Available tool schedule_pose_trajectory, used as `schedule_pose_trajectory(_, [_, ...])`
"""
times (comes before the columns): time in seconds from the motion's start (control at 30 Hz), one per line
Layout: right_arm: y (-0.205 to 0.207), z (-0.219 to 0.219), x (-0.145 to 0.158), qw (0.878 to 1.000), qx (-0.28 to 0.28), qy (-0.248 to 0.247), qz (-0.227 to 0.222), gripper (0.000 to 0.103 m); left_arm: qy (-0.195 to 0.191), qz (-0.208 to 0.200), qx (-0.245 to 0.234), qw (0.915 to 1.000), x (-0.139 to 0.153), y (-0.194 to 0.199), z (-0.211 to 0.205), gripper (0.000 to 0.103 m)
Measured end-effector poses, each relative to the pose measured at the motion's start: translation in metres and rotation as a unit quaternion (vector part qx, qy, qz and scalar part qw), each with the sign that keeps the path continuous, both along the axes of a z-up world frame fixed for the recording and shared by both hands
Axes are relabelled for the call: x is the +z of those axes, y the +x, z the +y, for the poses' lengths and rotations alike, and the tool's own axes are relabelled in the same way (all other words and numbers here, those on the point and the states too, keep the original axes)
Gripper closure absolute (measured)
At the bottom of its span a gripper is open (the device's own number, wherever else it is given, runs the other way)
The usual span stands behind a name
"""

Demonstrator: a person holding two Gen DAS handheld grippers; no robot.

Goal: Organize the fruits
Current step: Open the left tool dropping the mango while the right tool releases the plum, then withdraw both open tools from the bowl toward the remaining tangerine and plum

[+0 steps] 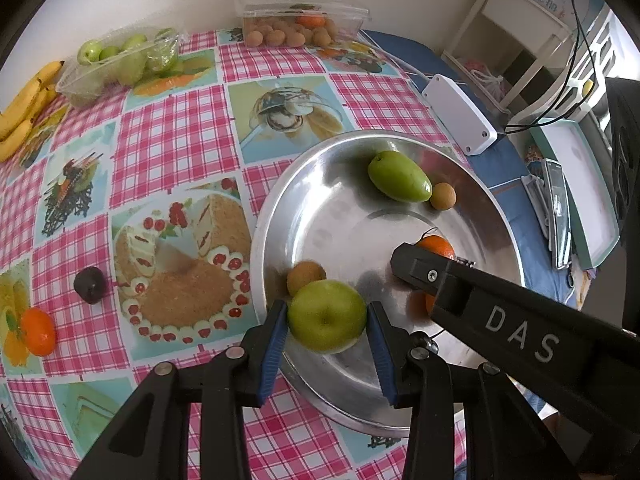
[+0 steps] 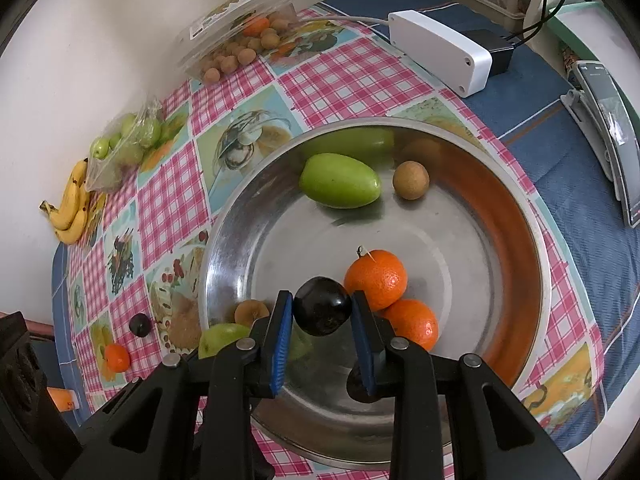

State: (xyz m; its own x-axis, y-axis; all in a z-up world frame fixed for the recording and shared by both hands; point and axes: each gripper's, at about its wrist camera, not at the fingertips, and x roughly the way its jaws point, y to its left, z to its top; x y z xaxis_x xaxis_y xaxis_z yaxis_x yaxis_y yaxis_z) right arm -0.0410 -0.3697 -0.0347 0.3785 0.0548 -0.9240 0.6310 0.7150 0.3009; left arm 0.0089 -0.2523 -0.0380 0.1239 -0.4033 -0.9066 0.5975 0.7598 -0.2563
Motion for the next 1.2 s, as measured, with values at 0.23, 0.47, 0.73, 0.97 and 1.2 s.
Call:
schedule_pose_trajectory(0.23, [-0.002,-0.001,0.000,1.000,-0.003,0.006,-0.003,0.066,-0.001,-0.007,0.001,1.0000,0.004,-0.001,0.000,0.060])
schedule_pose_trajectory(0.47, [-0.007,-0.005,0.010,1.000,-0.019,0.000,-0.024,0.065,-0.015,-0.007,0.008,0.9998,0.013,0.001,0.005,0.060])
schedule_pose_trajectory(0.73, [-0.008,-0.008,0.016,0.999,-0.025,-0.006,-0.034,0.065,-0.020,-0.020,0.061,0.9978,0.024,0.022,0.031,0.060])
schedule_pose_trajectory(0.97, [-0.006,-0.005,0.017,0.999,-0.018,-0.017,-0.032,0.065,-0.004,-0.035,0.133,0.9904,0.024,0.049,0.072,0.060])
schedule_pose_trajectory(1.2, [-0.002,0.003,0.019,0.999,-0.006,-0.031,-0.031,0.065,0.002,-0.031,0.192,0.9808,0.020,0.071,0.111,0.060])
